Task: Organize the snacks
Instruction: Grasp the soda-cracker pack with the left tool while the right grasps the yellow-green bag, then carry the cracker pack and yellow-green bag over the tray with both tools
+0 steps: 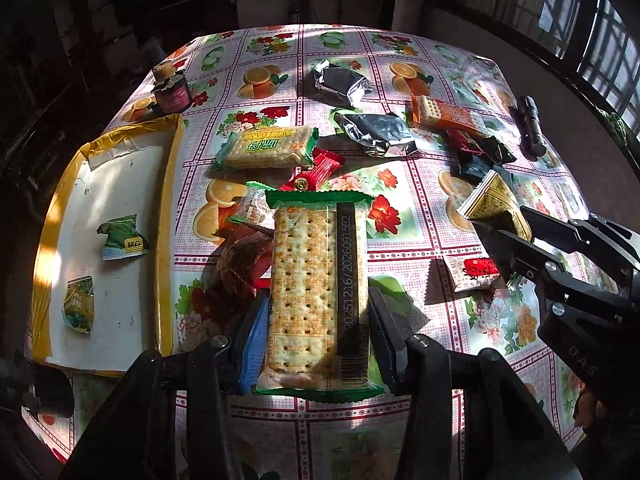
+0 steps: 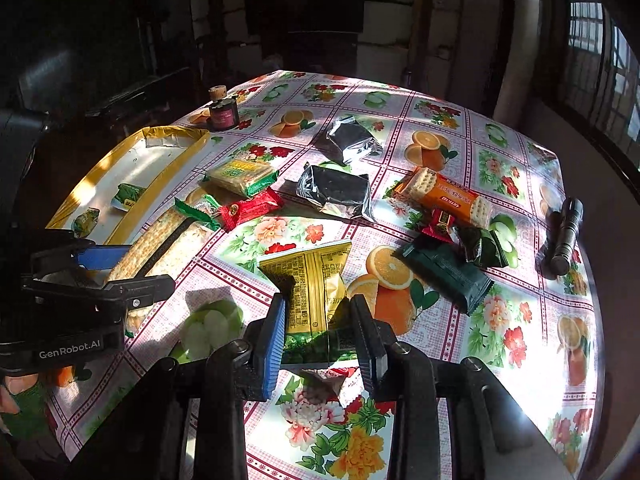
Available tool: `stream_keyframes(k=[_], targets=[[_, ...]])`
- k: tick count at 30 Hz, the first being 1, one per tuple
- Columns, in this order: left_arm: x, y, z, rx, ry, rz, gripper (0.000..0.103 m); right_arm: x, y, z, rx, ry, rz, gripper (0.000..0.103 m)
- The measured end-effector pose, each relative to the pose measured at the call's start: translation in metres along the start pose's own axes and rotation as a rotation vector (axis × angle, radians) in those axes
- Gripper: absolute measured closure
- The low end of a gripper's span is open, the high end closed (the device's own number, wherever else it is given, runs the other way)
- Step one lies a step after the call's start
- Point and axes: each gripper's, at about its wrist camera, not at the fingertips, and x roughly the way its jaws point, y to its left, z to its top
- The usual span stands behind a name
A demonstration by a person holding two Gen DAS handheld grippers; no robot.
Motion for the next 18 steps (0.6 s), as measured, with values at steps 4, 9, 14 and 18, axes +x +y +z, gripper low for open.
stream_keyframes(k=[4, 9, 14, 18], targets=[[-0.026, 0.011, -0.009, -0.017, -0.043, 0.0, 0.058, -0.006, 0.017, 0.003, -0.033, -0.003, -0.027, 0.069], [-0.044, 0.024, -0.018, -0.043, -0.068, 0.006, 0.058, -0.017, 0.035, 0.006, -0.077, -0.022, -0.045, 0.069], [-0.052, 0.034, -0.026, -0.06, -0.08, 0.012, 0.058, -0.024, 0.049, 0.008, -0.107, -0.035, -0.046, 0.069], [-0.055, 0.043, -0.03, -0.077, -0.084, 0.014, 0.058, -0.025, 0.058, 0.009, -0.128, -0.034, -0.044, 0.069]])
